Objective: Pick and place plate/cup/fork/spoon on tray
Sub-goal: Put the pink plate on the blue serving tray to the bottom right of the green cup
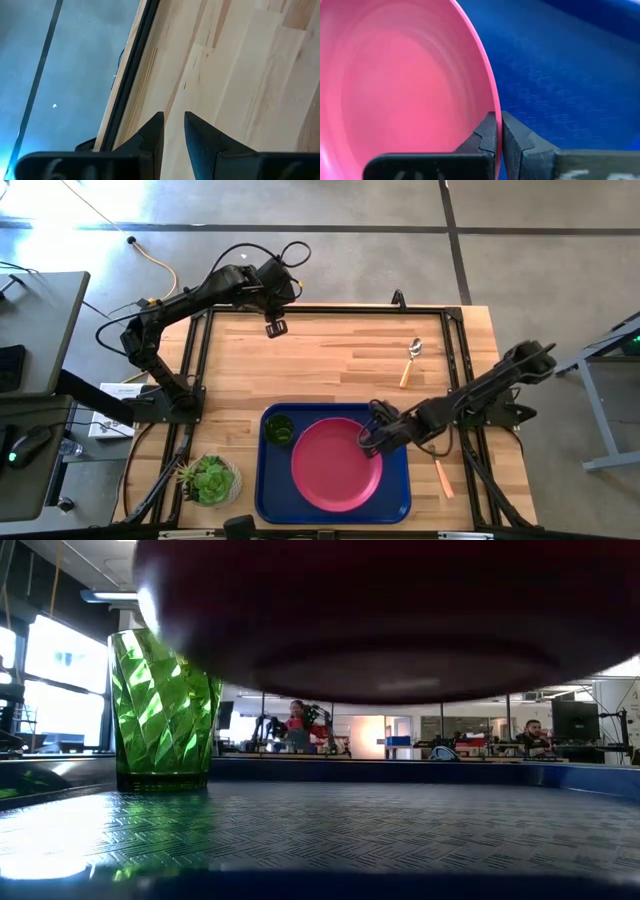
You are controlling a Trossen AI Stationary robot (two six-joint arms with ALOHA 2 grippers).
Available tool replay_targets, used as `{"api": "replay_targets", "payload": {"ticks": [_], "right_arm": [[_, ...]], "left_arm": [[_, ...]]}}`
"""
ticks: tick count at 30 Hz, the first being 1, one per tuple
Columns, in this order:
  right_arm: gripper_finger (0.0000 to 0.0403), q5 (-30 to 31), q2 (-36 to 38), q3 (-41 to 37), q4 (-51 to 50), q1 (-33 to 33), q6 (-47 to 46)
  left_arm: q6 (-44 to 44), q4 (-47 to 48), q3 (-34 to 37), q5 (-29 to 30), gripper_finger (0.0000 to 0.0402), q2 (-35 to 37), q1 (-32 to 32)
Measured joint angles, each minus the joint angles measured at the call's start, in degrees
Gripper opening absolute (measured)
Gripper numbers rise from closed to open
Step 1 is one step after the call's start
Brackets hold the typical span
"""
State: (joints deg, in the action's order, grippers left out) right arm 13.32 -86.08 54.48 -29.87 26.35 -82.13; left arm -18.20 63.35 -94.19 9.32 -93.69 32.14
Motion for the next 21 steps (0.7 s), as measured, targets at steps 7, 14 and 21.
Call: {"api": "replay_targets", "payload": {"ticks": [7, 14, 21], "right_arm": [[0.0, 0.07, -4.12, 0.0, 4.22, 0.32, -0.37], [0.0, 0.03, -7.9, 0.0, 8.32, 0.32, -0.37], [0.0, 0.2, -9.36, 0.0, 8.39, 0.32, -1.5]], "left_arm": [[0.11, 0.01, 0.0, 0.02, 0.0065, 0.0, 0.0], [0.09, 0.01, 0.0, 0.02, 0.0065, 0.0, 0.02], [0.09, -0.02, 0.0, 0.02, 0.0065, 0.0, 0.02]]}}
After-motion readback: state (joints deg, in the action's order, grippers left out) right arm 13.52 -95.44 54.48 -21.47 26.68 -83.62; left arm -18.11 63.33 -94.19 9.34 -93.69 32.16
